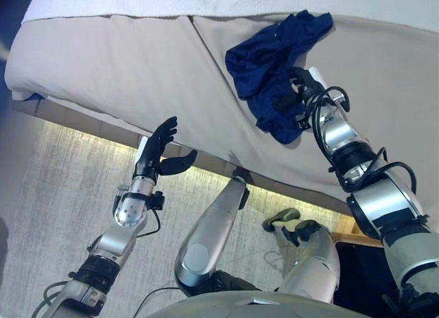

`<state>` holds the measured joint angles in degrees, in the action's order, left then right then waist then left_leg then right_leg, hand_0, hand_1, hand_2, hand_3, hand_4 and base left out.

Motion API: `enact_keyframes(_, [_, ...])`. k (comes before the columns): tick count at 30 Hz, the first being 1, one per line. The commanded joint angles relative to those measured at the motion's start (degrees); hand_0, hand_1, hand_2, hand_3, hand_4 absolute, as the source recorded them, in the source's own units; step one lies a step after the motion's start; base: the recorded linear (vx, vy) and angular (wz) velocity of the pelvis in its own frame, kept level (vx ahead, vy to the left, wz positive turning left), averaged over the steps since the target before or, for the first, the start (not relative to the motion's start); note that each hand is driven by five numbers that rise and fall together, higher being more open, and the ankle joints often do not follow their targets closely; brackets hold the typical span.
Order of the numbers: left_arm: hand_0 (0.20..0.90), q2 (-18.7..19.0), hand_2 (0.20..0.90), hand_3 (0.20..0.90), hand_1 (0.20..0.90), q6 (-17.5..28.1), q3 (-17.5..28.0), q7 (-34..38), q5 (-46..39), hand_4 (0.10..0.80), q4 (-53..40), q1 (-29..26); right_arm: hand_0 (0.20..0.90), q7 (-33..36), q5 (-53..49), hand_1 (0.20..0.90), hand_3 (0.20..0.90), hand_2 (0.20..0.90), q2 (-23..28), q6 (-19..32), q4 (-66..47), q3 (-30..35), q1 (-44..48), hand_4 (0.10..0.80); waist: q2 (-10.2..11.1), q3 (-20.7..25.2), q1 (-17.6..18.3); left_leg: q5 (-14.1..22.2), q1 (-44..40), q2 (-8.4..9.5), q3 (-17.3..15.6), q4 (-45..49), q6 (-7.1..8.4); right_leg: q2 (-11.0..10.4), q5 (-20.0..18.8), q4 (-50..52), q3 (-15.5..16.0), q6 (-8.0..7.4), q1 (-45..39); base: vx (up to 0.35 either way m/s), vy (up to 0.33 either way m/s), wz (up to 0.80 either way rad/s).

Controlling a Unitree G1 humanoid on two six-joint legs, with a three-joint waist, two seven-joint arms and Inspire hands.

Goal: Pick up the clothes from the bed and place them into the basket

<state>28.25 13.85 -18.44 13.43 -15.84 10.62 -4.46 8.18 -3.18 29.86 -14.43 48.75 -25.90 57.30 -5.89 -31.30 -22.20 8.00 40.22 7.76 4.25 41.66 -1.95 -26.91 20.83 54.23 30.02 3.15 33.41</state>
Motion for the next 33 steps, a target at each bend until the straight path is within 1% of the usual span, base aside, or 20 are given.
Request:
enact_keyframes(1, [0.900, 1.2, 0.900, 0.900, 0.900, 5.7, 2.7, 3.4, -1.0, 0.800, -8.2, 2.3, 0.900, -0.7, 1.4, 0.900, 0.900, 0.900, 0.4, 2.2, -0.6, -2.8, 7.7, 0.800, -3.7, 1.5, -1.5, 12.7, 2.0, 0.99, -5.4, 15.7, -3.99, 5.0, 4.1, 9.9, -5.0, 1.76, 0.9, -0.093, 0.097, -0.01])
enact_keyframes(5, [0.900, 0.8, 0.900, 0.900, 0.900, 5.4, 1.8, 4.4, -1.0, 0.800, -8.4, 2.4, 0.900, -2.6, 1.6, 0.900, 0.900, 0.900, 0.2, 2.7, 1.4, -3.6, 8.9, 0.800, -4.0, 1.5, -1.7, 12.9, 5.5, 1.16, -5.5, 17.9, -4.52, 5.3, 4.6, 12.8, -5.6, 1.95, 4.7, -0.069, 0.050, -0.28])
enact_keyframes(7, [0.900, 1.0, 0.900, 0.900, 0.900, 5.9, 1.4, 4.8, -1.0, 0.800, -8.3, 2.2, 0.900, -3.3, 1.9, 0.900, 0.900, 0.900, 0.2, 2.9, 2.1, -4.2, 9.0, 0.800, -4.0, 1.5, -1.8, 13.0, 7.3, 1.16, -5.3, 19.2, -4.33, 5.6, 4.5, 13.5, -5.8, 1.89, 6.2, -0.084, 0.006, 0.53])
enact_keyframes(8, [0.900, 1.1, 0.900, 0.900, 0.900, 6.0, 1.2, 5.3, -1.2, 0.800, -8.5, 2.0, 0.900, -3.9, 2.5, 0.900, 0.900, 0.900, 0.2, 2.7, 2.6, -4.6, 9.0, 0.800, -3.9, 1.5, -1.8, 13.1, 8.4, 1.05, -5.1, 19.9, -4.58, 5.7, 4.6, 14.3, -5.7, 1.93, 7.4, -0.097, -0.021, 0.32])
enact_keyframes(13, [0.900, 1.4, 0.900, 0.900, 0.900, 7.1, 0.8, 6.2, -1.0, 0.800, -8.3, 1.3, 0.900, -4.7, 3.0, 0.900, 0.900, 0.900, 0.1, 2.9, 3.5, -5.9, 9.2, 0.800, -3.6, 1.5, -1.9, 13.1, 10.0, 1.07, -4.5, 20.6, -4.80, 6.2, 4.9, 15.7, -5.7, 1.97, 9.0, -0.068, -0.034, 0.15])
enact_keyframes(14, [0.900, 1.4, 0.900, 0.900, 0.900, 7.1, 0.8, 6.2, -1.0, 0.800, -8.3, 1.2, 0.752, -4.5, 3.1, 0.752, 0.727, 0.752, 0.0, 3.0, 3.6, -5.9, 9.3, 0.627, -3.6, 1.5, -1.9, 13.1, 10.0, 1.09, -4.4, 20.7, -4.80, 6.3, 4.9, 15.8, -5.7, 1.96, 9.0, -0.053, -0.044, -0.04])
enact_keyframes(15, [0.900, 1.4, 0.900, 0.900, 0.900, 7.1, 0.8, 6.2, -0.9, 0.800, -8.0, 0.7, 0.389, -3.8, 3.7, 0.389, 0.304, 0.389, -0.1, 3.3, 4.1, -6.1, 9.8, 0.204, -3.4, 1.5, -1.9, 13.0, 9.8, 1.05, -4.4, 20.4, -4.92, 6.3, 4.9, 15.7, -5.5, 2.00, 8.8, -0.042, -0.039, -0.20])
enact_keyframes(16, [0.900, 1.4, 0.900, 0.900, 0.900, 7.2, 0.7, 6.2, -0.8, 0.800, -7.7, 0.6, 0.300, -3.4, 3.9, 0.300, 0.200, 0.300, -0.1, 3.5, 4.4, -6.3, 10.1, 0.100, -3.4, 1.5, -1.9, 13.0, 9.6, 1.06, -4.3, 20.3, -4.88, 6.4, 4.9, 15.6, -5.4, 2.00, 8.6, -0.041, -0.047, -0.09])
enact_keyframes(22, [0.900, 1.5, 0.900, 0.900, 0.900, 7.5, 0.5, 6.6, -0.3, 0.800, -7.5, 0.2, 0.300, -0.3, 3.2, 0.300, 0.200, 0.300, 0.4, 3.5, 4.5, -6.1, 11.1, 0.100, -3.1, 1.5, -1.7, 12.9, 7.6, 1.09, -4.1, 19.1, -4.68, 6.6, 4.6, 14.5, -5.1, 1.87, 6.7, -0.022, -0.048, 0.10])
enact_keyframes(26, [0.900, 1.5, 0.900, 0.900, 0.900, 7.0, 0.8, 5.8, 0.3, 0.800, -7.7, 0.0, 0.300, 2.2, 2.2, 0.300, 0.200, 0.300, 0.5, 3.7, 3.5, -4.9, 10.8, 0.100, -2.6, 1.5, -1.2, 12.4, 3.3, 0.73, -4.0, 15.8, -4.20, 6.7, 3.8, 11.6, -5.0, 1.40, 3.0, -0.002, -0.056, 0.00])
enact_keyframes(33, [0.900, 1.3, 0.900, 0.900, 0.900, 4.3, 1.1, 5.4, 0.6, 0.800, -7.1, -1.6, 0.300, 2.4, 0.5, 0.300, 0.200, 0.300, 1.5, 3.9, 2.4, -3.0, 9.6, 0.100, -1.1, 1.5, 0.5, 11.9, -8.5, -1.41, -4.4, 8.6, -3.23, 5.9, 2.4, 5.0, -5.1, 0.33, -6.5, 0.024, -0.040, -0.10])
